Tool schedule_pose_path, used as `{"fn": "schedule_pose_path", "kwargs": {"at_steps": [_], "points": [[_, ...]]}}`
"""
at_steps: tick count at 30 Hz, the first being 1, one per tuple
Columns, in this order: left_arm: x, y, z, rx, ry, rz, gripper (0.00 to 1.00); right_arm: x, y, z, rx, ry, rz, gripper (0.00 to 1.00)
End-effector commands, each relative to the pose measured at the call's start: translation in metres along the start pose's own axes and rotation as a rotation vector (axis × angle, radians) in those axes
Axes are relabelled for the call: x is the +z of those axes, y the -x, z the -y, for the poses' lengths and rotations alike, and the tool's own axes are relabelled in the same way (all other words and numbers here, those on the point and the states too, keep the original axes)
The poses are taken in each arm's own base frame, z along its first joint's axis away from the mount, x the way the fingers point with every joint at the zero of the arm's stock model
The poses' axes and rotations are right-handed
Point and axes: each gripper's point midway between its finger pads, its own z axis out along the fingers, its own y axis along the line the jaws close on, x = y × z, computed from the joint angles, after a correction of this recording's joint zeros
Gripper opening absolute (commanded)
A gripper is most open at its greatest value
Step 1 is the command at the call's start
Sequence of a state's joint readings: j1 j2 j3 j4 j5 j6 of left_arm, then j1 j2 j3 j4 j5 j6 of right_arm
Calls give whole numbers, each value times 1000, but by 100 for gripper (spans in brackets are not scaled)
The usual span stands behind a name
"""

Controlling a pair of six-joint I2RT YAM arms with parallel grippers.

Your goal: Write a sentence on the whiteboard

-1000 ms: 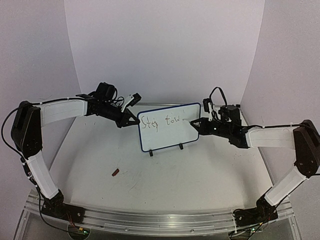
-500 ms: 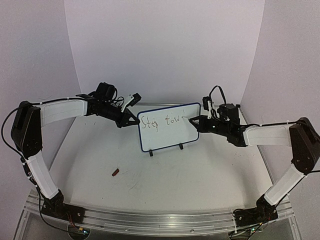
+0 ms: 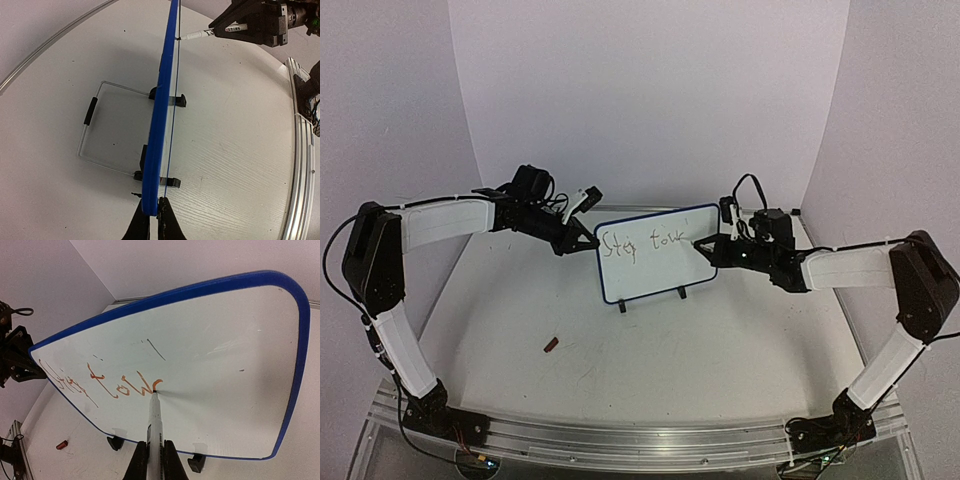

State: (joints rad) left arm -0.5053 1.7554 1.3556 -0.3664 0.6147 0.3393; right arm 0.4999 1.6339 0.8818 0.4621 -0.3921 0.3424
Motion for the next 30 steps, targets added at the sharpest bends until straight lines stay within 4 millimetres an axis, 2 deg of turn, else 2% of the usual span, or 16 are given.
{"fn": "schedule_pose_path", "kwargs": {"at_steps": [1,8,22,30], "points": [[12,-36,-4,-32,20,-132,0,3,15,1,-12,-7,46,0],[12,-36,-4,-31,20,-132,0,-6,19,8,-16,-64,74,0],[12,-36,-4,-32,18,-131,0,-15,45,-3,-35,-51,132,0],[12,-35,-4,-32,18,-130,0,-12,34,2,-26,-60,107,0]]}}
